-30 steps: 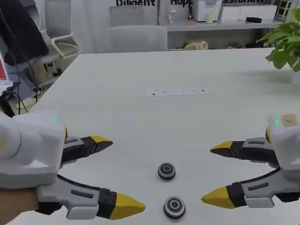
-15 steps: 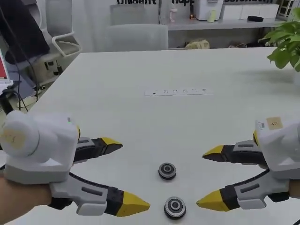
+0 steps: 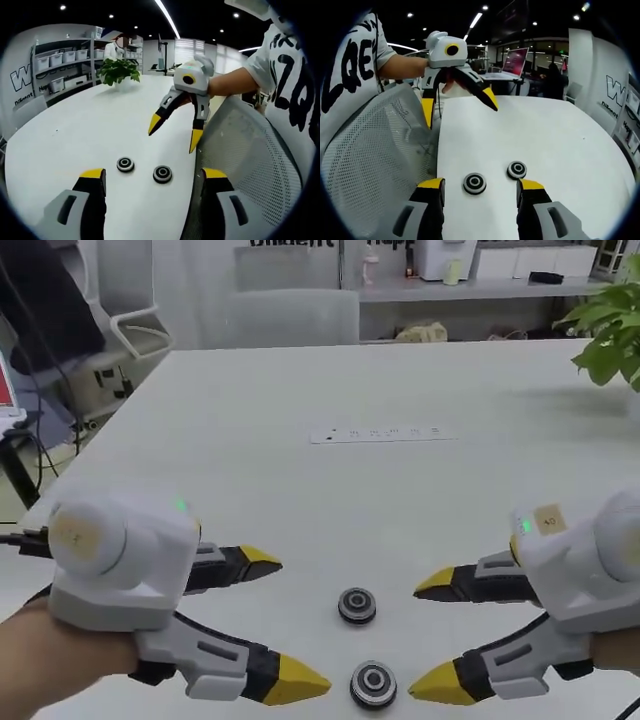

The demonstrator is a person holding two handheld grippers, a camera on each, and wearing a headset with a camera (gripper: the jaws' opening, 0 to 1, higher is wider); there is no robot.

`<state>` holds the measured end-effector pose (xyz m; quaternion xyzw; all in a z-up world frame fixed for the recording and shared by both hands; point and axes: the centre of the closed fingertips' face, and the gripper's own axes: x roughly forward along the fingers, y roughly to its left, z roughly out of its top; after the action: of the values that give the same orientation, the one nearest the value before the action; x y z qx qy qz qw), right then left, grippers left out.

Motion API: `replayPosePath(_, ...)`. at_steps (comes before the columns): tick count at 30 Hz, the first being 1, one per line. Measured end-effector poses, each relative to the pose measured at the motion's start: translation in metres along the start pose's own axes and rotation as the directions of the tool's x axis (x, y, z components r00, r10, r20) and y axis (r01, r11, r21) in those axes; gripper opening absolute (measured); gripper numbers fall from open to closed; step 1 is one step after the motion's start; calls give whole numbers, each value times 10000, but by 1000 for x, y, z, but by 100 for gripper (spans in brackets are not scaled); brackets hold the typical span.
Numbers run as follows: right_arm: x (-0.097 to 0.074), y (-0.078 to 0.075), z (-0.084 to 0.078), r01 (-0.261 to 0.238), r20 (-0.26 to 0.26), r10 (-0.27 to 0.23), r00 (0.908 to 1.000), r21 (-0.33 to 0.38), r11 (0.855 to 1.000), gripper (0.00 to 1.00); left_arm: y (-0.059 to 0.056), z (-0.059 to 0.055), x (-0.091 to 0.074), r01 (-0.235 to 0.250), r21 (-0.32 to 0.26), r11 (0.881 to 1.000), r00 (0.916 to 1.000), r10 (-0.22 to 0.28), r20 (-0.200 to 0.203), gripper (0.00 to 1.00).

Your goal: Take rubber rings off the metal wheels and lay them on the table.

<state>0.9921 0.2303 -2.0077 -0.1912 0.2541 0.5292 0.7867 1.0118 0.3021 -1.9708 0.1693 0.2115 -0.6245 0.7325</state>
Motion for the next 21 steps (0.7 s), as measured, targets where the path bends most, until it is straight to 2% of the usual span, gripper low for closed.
replayPosePath(9, 10, -1, -6, -336, -36, 337, 9994, 316, 9989, 51, 4, -7, 12, 226, 3, 9997, 9995, -225, -202, 67)
replayPosePath(18, 19, 5, -13, -787, -114, 795, 9968, 550, 9954, 50, -1, -15, 26, 570, -220, 9981, 9973, -579, -443, 59)
replayPosePath(21, 21, 3, -17, -795, -250, 810, 9964, 548, 9953, 49, -3, -19, 30, 672, -284, 9973, 9963, -686, -521, 58)
